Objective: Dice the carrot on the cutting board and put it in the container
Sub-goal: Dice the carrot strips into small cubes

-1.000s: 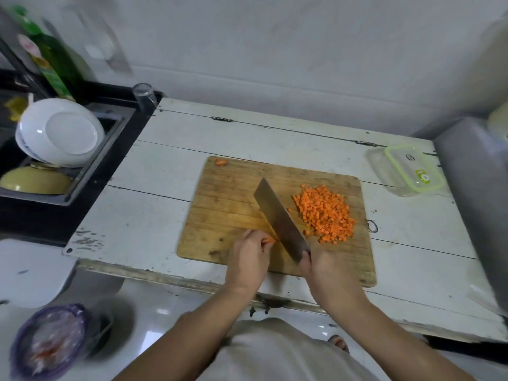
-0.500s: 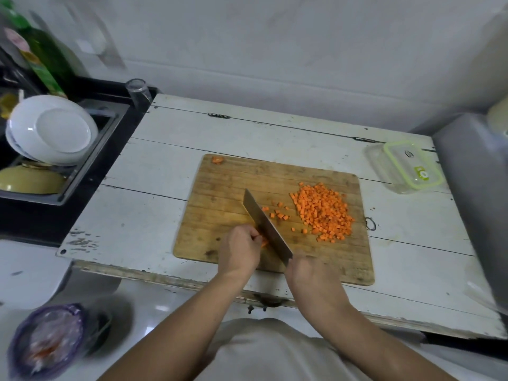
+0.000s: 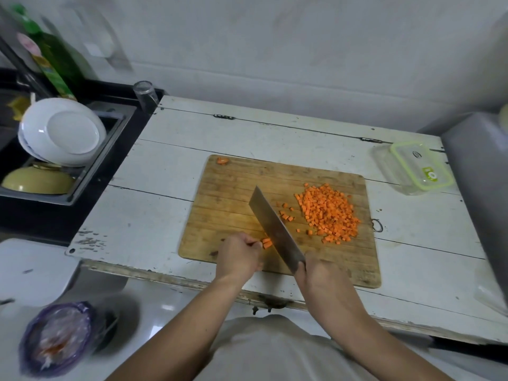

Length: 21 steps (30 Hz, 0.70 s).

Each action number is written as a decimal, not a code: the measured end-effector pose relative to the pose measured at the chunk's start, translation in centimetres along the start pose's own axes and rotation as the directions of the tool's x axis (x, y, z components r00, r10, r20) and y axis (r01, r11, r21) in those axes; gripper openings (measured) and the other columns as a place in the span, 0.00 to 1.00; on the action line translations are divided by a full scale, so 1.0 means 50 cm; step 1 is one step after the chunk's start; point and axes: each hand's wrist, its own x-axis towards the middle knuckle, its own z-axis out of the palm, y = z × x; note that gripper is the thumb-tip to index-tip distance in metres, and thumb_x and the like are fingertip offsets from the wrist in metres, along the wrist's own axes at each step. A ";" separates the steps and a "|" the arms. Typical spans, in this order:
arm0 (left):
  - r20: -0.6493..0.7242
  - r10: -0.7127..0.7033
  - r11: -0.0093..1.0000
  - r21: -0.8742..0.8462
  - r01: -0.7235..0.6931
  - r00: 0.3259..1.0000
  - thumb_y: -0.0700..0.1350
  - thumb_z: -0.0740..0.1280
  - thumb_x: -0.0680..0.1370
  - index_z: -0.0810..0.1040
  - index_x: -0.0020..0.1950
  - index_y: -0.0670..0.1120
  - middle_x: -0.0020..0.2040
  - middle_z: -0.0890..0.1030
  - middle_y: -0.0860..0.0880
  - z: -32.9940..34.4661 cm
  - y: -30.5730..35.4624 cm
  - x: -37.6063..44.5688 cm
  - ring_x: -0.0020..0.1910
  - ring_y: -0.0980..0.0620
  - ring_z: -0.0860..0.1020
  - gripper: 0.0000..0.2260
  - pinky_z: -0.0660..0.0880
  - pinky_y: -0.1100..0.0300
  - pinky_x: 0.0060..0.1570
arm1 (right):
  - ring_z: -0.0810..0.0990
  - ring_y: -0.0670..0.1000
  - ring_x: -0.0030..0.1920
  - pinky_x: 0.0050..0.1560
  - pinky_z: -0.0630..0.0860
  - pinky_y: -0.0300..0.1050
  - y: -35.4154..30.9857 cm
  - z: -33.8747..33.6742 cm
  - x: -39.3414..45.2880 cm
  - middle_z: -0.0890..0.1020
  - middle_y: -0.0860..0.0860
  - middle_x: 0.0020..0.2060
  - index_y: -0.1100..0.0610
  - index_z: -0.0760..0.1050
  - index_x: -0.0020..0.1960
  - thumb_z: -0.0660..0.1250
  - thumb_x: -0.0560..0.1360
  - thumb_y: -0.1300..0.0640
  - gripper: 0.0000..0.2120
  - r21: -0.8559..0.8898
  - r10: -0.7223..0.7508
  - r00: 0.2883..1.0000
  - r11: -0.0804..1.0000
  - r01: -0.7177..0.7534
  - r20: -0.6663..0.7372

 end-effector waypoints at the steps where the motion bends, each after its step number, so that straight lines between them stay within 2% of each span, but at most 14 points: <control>1: 0.014 -0.016 1.000 -0.020 0.016 1.000 0.42 0.68 0.82 0.81 0.49 0.46 0.39 0.85 0.47 0.003 0.005 0.001 0.32 0.53 0.85 0.04 0.84 0.55 0.38 | 0.79 0.55 0.39 0.34 0.65 0.48 -0.003 0.003 -0.002 0.82 0.51 0.40 0.53 0.71 0.53 0.53 0.85 0.51 0.10 -0.008 0.010 1.000 1.000 -0.010 0.010; 4: 0.034 -0.033 0.998 -0.047 0.034 0.999 0.42 0.68 0.82 0.81 0.47 0.45 0.38 0.85 0.45 0.017 0.010 0.007 0.32 0.50 0.85 0.05 0.85 0.51 0.39 | 0.82 0.55 0.40 0.34 0.69 0.46 -0.010 0.014 -0.006 0.82 0.52 0.42 0.55 0.71 0.55 0.57 0.84 0.59 0.05 -0.089 0.008 0.998 0.996 -0.002 0.064; 8: 0.030 -0.055 0.996 -0.069 0.057 0.998 0.42 0.70 0.81 0.81 0.44 0.44 0.36 0.85 0.44 0.022 0.018 0.015 0.31 0.47 0.85 0.06 0.84 0.51 0.36 | 0.83 0.57 0.40 0.33 0.69 0.48 -0.033 0.027 0.018 0.83 0.54 0.42 0.57 0.73 0.55 0.59 0.82 0.64 0.07 -0.101 0.001 0.998 0.995 0.005 0.065; 9: 0.029 -0.064 0.994 -0.087 0.067 0.997 0.41 0.70 0.81 0.81 0.43 0.43 0.37 0.84 0.43 0.021 0.021 0.015 0.31 0.46 0.85 0.07 0.84 0.52 0.35 | 0.82 0.58 0.40 0.33 0.70 0.49 -0.038 0.029 0.035 0.83 0.55 0.42 0.57 0.73 0.55 0.58 0.82 0.63 0.07 -0.087 0.015 0.998 0.996 -0.010 0.053; 13: 0.045 -0.072 0.990 -0.115 0.077 0.996 0.41 0.70 0.81 0.81 0.44 0.41 0.36 0.84 0.43 0.018 0.024 0.010 0.30 0.48 0.84 0.07 0.84 0.53 0.35 | 0.81 0.61 0.40 0.36 0.76 0.53 -0.038 0.012 0.081 0.81 0.57 0.41 0.59 0.73 0.54 0.55 0.85 0.54 0.11 0.154 0.089 0.995 0.984 -0.095 0.049; 17: 0.070 -0.092 0.971 -0.216 0.105 0.993 0.39 0.66 0.83 0.79 0.49 0.43 0.40 0.85 0.42 0.009 0.015 0.007 0.34 0.46 0.85 0.04 0.85 0.51 0.40 | 0.79 0.56 0.37 0.31 0.68 0.49 -0.016 -0.009 0.041 0.78 0.52 0.37 0.56 0.72 0.54 0.54 0.85 0.51 0.11 0.125 0.054 0.999 0.991 -0.055 0.006; 21: 0.005 -0.073 0.970 -0.232 0.072 0.997 0.39 0.67 0.82 0.78 0.50 0.45 0.40 0.85 0.43 0.011 0.002 0.003 0.35 0.46 0.86 0.03 0.85 0.51 0.40 | 0.80 0.55 0.39 0.33 0.69 0.47 -0.008 -0.003 0.010 0.82 0.52 0.40 0.55 0.72 0.54 0.53 0.85 0.50 0.12 0.049 0.024 1.000 0.999 -0.025 0.013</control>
